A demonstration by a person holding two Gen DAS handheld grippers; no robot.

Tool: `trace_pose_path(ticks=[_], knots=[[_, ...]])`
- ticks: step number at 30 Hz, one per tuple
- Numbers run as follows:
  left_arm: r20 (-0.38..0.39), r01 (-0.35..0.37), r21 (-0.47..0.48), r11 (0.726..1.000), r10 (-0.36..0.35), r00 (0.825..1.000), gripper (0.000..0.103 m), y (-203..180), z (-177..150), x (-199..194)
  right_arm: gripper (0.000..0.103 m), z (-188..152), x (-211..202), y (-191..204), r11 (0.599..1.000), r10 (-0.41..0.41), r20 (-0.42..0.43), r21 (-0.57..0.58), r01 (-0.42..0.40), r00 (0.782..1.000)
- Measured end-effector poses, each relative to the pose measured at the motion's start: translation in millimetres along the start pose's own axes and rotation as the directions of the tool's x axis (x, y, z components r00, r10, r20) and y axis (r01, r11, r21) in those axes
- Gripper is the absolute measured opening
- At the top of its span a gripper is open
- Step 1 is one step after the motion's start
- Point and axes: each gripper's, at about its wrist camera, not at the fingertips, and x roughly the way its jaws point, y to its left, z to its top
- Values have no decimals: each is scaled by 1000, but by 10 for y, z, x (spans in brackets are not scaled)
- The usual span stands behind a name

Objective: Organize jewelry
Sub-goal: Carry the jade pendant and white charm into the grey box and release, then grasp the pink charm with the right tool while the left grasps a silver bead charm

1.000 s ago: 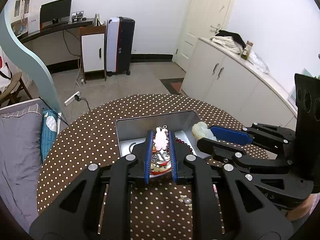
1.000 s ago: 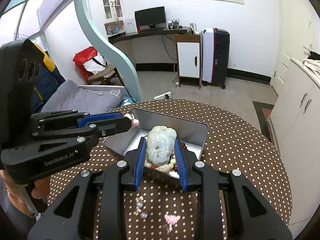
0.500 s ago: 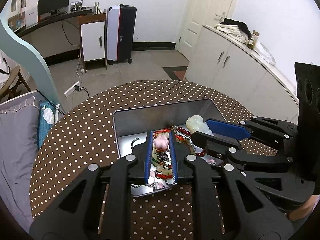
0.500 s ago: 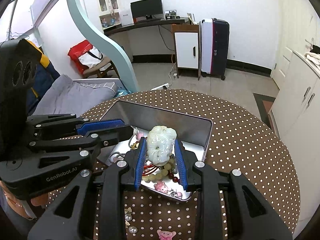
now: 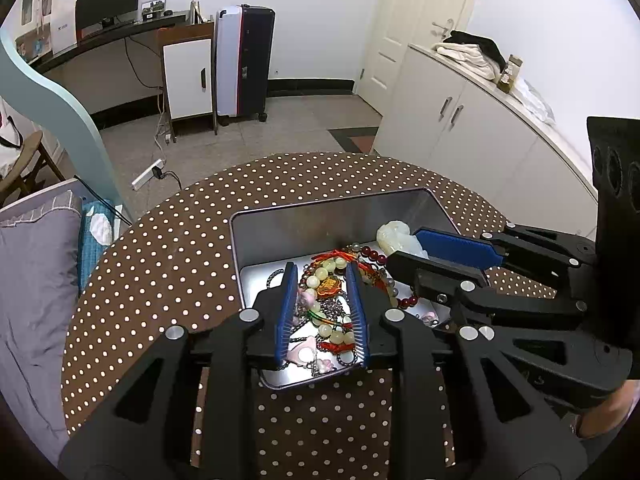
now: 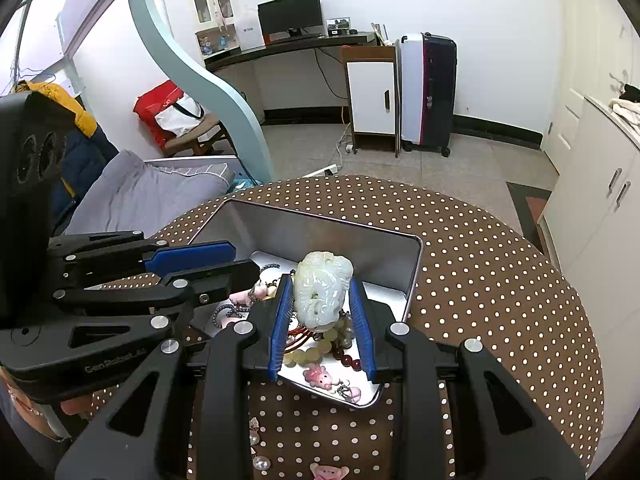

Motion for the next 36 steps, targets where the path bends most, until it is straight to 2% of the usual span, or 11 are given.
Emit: trace_pose_path(ticks=[4, 6, 7, 10, 16, 18, 22, 25, 28, 36], knots=[[12, 16, -10, 1000, -16, 1000, 35, 1, -12, -64, 27, 1, -15, -11, 1000, 3, 1, 12, -3, 1000], [24, 1, -13, 1000, 0, 1000, 47, -17, -17, -111, 27, -2, -38, -22, 1000, -3, 5, 17, 3, 1000], [34, -7, -21, 1000, 8, 999, 50, -8, -19, -143, 27, -2, -58, -25, 1000, -4, 13, 21, 3, 1000], [41, 13, -38, 999, -12, 999, 51, -1, -12, -209, 27, 9, -155, 10, 1000, 6, 28, 19, -7, 1000], [87, 1, -18, 1000, 0, 996, 52, -101, -95, -496, 27, -25, -438, 92, 1000, 3, 67, -2, -3, 998], [118, -12, -5, 1000, 12, 993, 55, -165, -149, -652, 27, -46, -546, 100, 1000, 0, 81, -11, 0, 997], [168, -34, 13, 999, 31, 985, 58, -246, -306, -919, 27, -165, -760, 130, 1000, -2, 105, -26, 5, 994], [177, -48, 24, 999, 43, 983, 58, -330, -440, -1005, 28, -334, -910, 130, 999, -15, 113, -34, 19, 993], [157, -69, 45, 997, 61, 986, 58, -409, -608, -986, 28, -489, -963, 111, 999, -22, 108, -30, 25, 994], [33, -45, 62, 997, 43, 999, 58, -529, -1003, -598, 29, -1023, -865, -28, 999, -44, 30, 15, 44, 999]])
